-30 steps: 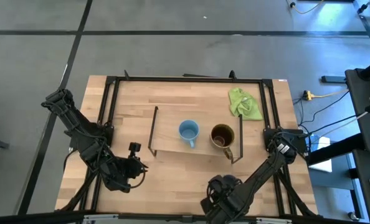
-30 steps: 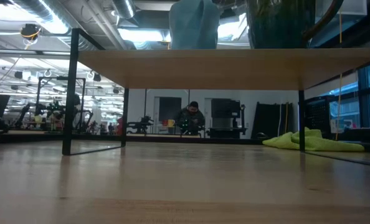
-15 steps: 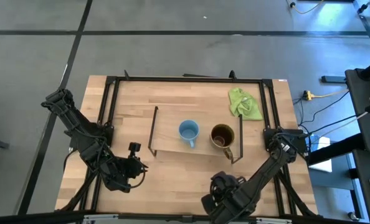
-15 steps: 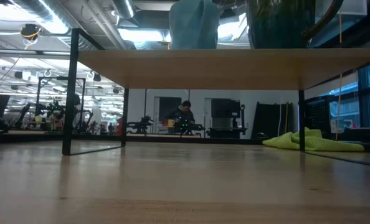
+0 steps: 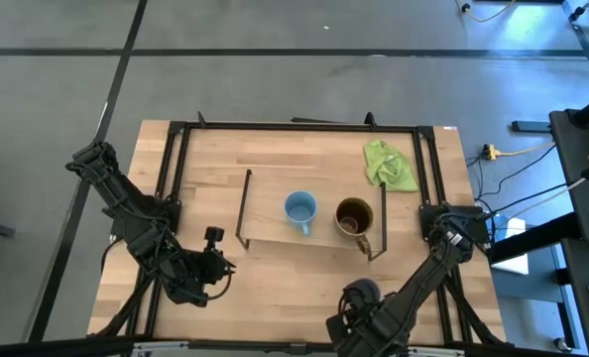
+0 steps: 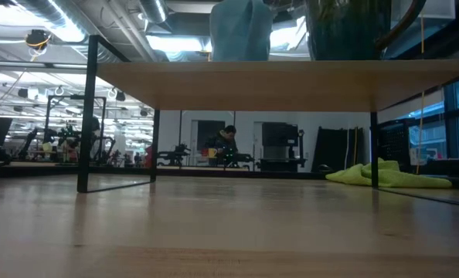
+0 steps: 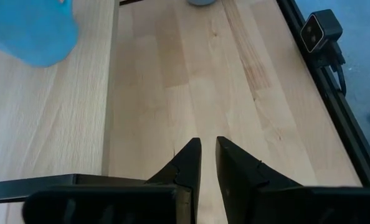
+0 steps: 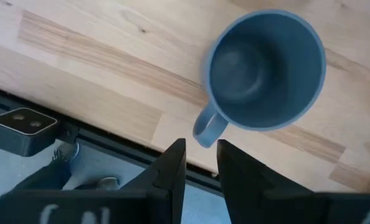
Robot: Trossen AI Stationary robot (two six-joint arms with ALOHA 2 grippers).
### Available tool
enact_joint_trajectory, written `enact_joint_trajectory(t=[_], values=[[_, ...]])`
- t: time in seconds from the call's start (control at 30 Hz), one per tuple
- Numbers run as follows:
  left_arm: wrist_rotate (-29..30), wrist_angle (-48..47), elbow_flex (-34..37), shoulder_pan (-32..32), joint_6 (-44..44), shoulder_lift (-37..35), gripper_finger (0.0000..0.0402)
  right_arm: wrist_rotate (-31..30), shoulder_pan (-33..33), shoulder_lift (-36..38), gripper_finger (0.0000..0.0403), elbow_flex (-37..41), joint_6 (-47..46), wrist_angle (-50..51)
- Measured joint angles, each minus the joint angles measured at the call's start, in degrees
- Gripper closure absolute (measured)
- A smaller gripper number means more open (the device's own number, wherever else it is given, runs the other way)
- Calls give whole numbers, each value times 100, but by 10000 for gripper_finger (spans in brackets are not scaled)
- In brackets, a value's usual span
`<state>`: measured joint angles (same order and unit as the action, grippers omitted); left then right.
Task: Stack small to large cups/mugs on shelf
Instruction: Move the gray mug to the bottom middle of the table
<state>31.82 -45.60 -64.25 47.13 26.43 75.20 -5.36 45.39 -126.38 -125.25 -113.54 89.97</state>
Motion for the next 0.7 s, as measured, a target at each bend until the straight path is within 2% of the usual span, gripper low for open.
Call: enact_joint_trajectory(t=[0.53, 0.7], values=[[1, 2, 0, 70, 7, 0, 358, -154, 7, -518, 310, 4, 47, -2], [-64, 1, 0, 68, 10, 0, 358, 109, 4, -712, 310, 4, 49, 0]])
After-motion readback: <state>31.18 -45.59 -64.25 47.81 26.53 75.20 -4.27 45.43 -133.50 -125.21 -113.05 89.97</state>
